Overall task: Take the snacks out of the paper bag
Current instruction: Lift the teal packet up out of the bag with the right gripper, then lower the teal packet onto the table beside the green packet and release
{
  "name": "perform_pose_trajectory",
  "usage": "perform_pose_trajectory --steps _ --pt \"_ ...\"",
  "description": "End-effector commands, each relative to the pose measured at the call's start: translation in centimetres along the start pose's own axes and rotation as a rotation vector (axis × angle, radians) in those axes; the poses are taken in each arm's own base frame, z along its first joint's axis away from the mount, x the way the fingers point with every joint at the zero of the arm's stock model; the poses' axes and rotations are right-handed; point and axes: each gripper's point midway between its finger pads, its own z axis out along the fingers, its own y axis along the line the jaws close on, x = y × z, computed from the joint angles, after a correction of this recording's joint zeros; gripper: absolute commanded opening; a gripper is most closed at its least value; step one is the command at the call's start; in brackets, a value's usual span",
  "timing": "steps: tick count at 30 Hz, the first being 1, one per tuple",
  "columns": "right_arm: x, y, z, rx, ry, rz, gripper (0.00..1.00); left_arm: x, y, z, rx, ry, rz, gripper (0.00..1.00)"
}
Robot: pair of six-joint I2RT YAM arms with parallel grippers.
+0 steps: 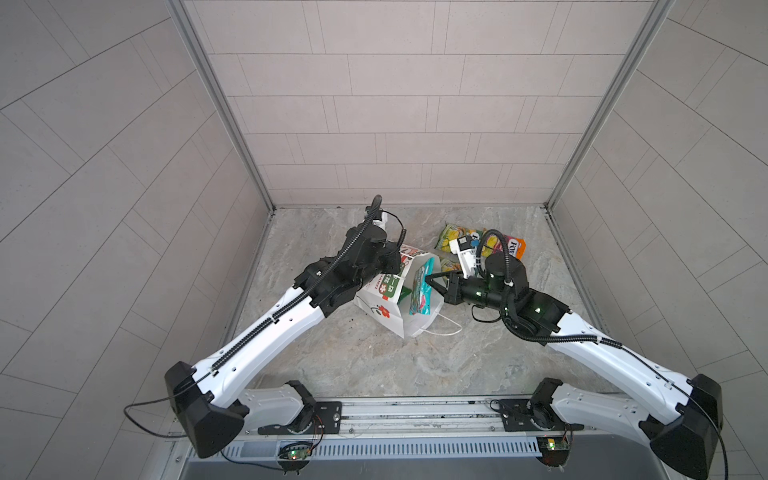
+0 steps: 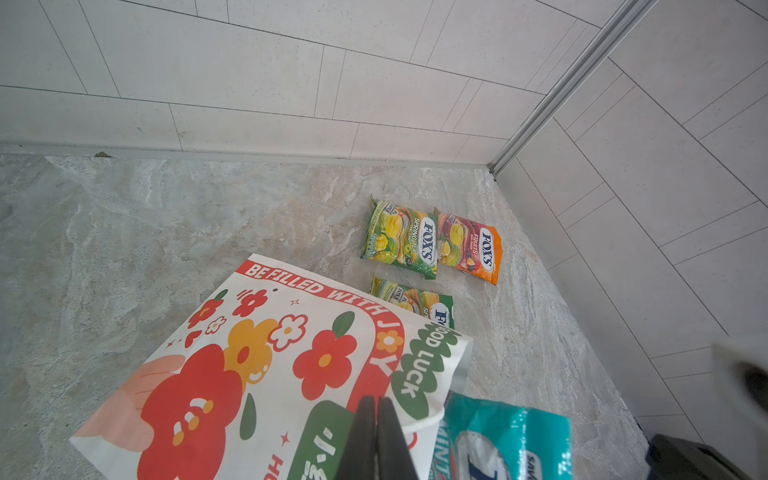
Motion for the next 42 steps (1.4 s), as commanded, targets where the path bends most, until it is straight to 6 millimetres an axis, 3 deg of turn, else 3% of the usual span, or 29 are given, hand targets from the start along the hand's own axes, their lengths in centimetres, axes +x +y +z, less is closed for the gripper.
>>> perform_pose_trajectory --steps 1,11,18,27,38,42 --pt "-3.1 2.8 -2.5 -0.074 -0.088 -0.036 0.00 -0.8 -0.2 -0.2 -0.007 -0.013 -0.002 0.00" --pt "-7.2 4.2 -8.4 -0.069 -0.222 -0.065 0.00 -0.7 -0.3 0.0 -0.008 -0.003 0.012 0.00" --pt "-9.8 2.8 -12.2 0.049 -0.312 -0.078 0.00 -0.4 -0.4 0.2 -0.004 0.009 0.018 0.00" --pt "-11.1 -3.5 -14.8 0.281 -0.349 -0.017 0.00 -0.6 -0.5 -0.2 0.004 0.007 0.031 0.00" --pt "-7.7 -14.9 -15.1 0.671 -0.168 0.019 0.00 -0.6 -1.0 -0.8 0.042 0.008 0.053 0.00" --pt "-6.4 -17.5 -15.4 0.779 -0.105 0.008 0.00 -0.8 -1.2 -1.2 0.057 -0.005 0.057 0.00"
